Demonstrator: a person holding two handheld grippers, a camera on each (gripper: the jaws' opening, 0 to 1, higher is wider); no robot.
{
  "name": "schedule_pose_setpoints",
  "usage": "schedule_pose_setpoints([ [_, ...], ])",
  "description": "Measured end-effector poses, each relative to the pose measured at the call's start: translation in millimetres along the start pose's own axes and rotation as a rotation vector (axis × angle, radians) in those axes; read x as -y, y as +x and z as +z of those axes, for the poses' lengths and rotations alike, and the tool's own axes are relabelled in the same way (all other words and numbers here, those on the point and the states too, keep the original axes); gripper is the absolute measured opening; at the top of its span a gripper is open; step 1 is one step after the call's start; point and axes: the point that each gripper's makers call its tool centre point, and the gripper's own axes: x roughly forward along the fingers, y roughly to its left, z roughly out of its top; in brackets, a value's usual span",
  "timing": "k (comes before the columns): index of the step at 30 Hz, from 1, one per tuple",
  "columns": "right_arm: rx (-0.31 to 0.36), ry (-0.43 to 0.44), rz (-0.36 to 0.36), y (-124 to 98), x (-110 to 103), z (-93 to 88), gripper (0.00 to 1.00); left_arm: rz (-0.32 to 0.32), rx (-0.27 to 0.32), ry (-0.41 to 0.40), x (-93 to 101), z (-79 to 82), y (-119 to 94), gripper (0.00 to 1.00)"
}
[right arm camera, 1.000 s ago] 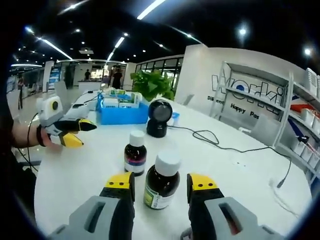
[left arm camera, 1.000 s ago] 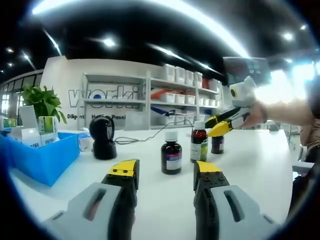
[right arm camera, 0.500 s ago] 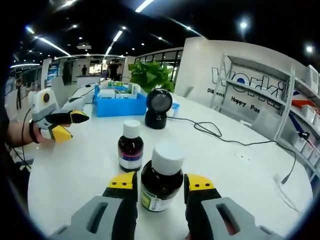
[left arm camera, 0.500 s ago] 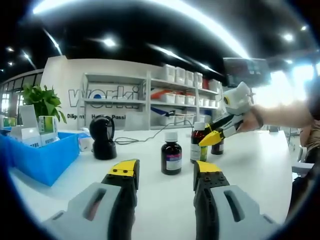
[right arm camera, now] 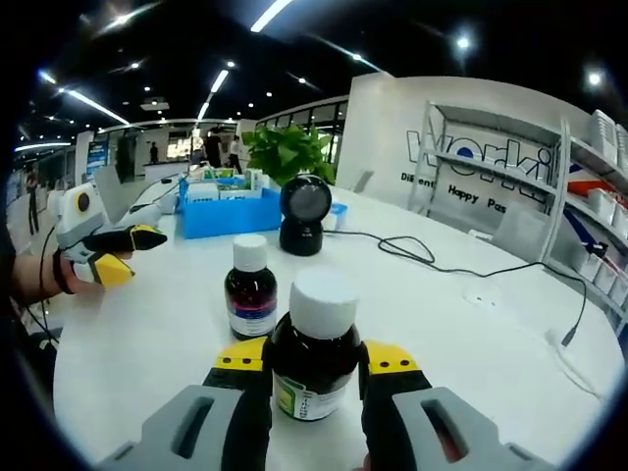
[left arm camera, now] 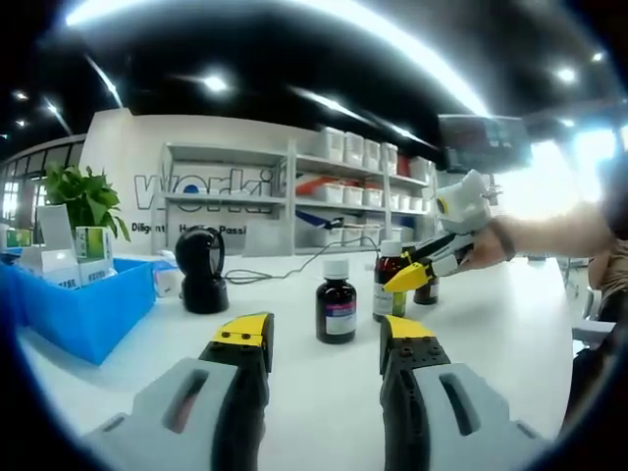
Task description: Rotate the medicine bottle to make it face forward pick up the medicine bottle inspect the drug traceability code place the medicine on the table
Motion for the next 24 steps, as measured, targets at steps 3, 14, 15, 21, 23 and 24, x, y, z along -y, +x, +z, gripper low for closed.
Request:
schedule_pose_setpoints([
  [3, 0.018, 0.022, -0.011, -1.0, 0.2, -0.1, 0.28, 0.0, -0.001, 0.0, -0.2, -0.2, 0.1, 0.35],
  [14, 0.053, 0.044, -0.08, -6.5, 3.3, 12.0, 0.28, 0.001, -0.003, 0.002, -0.1, -0.5, 0.4, 0.34],
  [15, 0.061, 0.045, -0.082, -8.0, 2.9, 15.6, 0.28, 0.001, -0.003, 0.001, -0.5, -0.6, 0.4, 0.34],
  [21, 0.105, 0.064, -0.09, -17.8, -0.9, 43.3, 0.28, -0.002, -0.005, 0.002, -2.0, -1.3, 0.6, 0.34],
  [23, 0.12, 0.07, -0.097, -20.3, 0.1, 54.8, 0.28, -0.002, -0.005, 0.003, -1.9, -1.3, 0.5, 0.34],
  [24, 0.129, 0.07, -0.104, -22.7, -1.0, 60.9, 0.28, -0.002, -0.005, 0.003, -1.6, -1.1, 0.5, 0.34],
])
